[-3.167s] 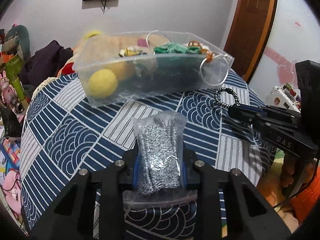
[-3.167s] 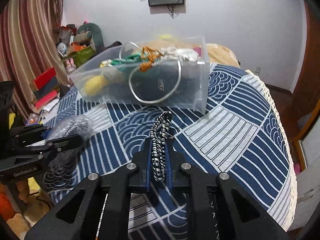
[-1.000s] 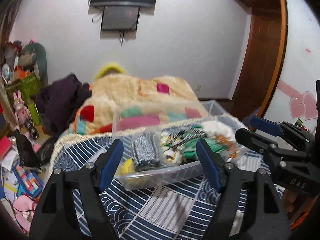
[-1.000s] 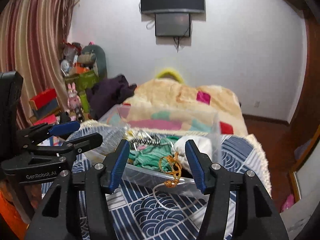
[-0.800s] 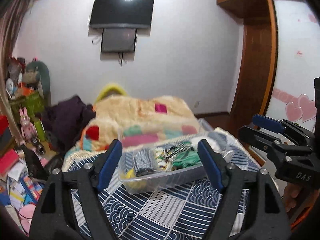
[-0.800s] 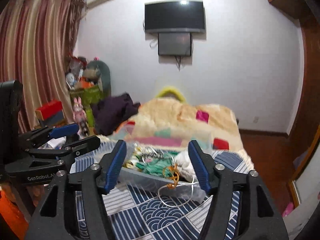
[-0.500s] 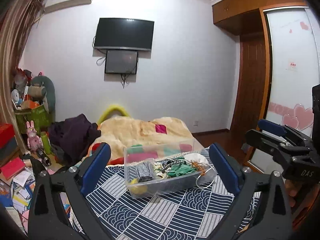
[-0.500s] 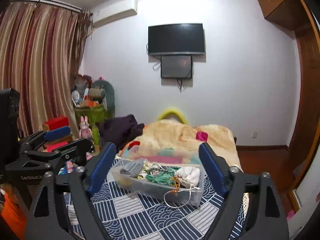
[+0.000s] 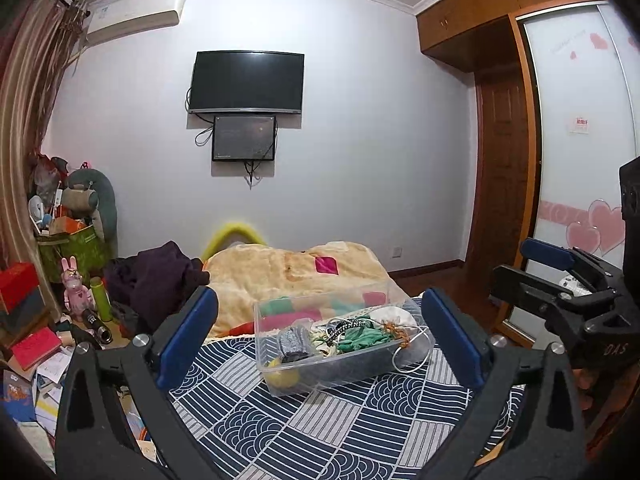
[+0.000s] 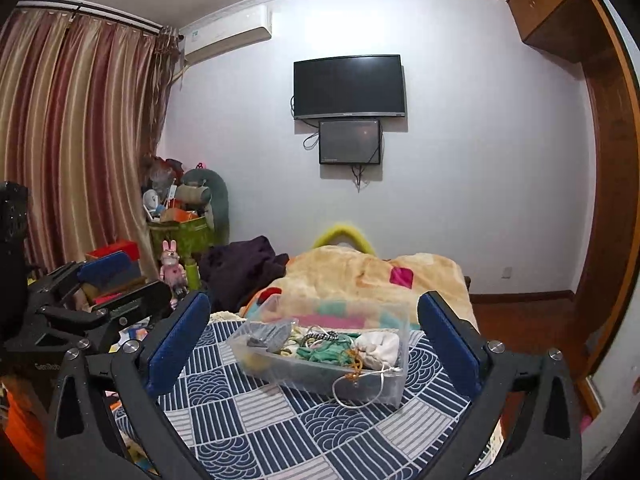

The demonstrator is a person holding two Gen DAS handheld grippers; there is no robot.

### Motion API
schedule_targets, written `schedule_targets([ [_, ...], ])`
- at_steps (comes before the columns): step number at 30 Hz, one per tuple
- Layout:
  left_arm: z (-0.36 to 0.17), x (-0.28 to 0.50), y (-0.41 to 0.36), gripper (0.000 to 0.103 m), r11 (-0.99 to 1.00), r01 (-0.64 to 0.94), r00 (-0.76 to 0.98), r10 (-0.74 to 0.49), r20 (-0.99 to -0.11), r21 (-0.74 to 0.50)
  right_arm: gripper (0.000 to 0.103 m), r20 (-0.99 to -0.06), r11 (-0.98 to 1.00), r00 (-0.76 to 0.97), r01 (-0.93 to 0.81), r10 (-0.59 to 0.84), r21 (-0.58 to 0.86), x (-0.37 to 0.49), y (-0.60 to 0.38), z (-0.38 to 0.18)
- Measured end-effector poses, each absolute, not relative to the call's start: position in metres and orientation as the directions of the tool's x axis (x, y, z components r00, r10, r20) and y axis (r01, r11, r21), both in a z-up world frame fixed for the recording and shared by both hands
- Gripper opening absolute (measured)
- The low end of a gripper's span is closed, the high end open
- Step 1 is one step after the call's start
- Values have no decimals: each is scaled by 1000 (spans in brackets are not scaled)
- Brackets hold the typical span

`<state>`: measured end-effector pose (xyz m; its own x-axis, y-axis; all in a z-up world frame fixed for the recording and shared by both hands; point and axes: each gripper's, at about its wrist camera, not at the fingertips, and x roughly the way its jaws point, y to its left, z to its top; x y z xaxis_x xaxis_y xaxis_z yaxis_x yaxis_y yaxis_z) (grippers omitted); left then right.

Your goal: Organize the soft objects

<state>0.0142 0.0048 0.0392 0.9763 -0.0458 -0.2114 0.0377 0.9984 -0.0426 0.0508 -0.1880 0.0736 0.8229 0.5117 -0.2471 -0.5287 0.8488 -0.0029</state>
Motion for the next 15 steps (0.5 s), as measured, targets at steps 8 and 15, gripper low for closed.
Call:
schedule_targets([
  [8, 38, 17, 7, 103, 999, 29, 977, -37, -211, -43, 103, -252, 849, 822, -529, 511, -2, 45, -191, 69],
  [15, 36, 20, 7, 103, 999, 24, 976, -32, -216, -39, 103, -258, 849, 820, -528, 511, 4, 46, -192, 67],
])
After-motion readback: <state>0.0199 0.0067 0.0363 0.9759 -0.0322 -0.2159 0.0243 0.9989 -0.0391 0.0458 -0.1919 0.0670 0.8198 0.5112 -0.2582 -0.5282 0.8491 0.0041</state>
